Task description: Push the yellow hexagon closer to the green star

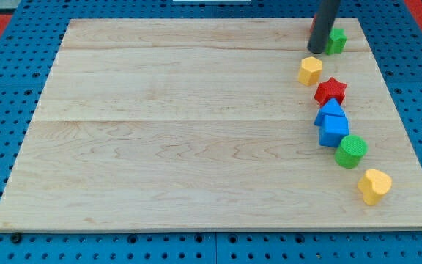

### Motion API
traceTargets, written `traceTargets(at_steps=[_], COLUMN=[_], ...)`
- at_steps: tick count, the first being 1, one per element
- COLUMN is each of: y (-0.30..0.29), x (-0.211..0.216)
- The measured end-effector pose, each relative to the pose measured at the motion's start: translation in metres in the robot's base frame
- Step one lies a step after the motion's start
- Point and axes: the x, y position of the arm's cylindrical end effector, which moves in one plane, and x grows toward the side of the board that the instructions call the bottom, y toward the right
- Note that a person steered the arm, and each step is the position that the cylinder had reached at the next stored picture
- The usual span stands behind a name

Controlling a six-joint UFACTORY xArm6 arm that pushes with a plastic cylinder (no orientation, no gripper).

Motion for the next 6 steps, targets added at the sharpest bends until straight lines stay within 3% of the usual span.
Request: traceTargets(at_steps=[1, 2, 3, 4, 5, 6], y=[-0.052, -0.069, -0.045, -0.006, 0.03, 0.037], x=[0.006, 0.044, 0.075, 0.079, 0.049, 0.053])
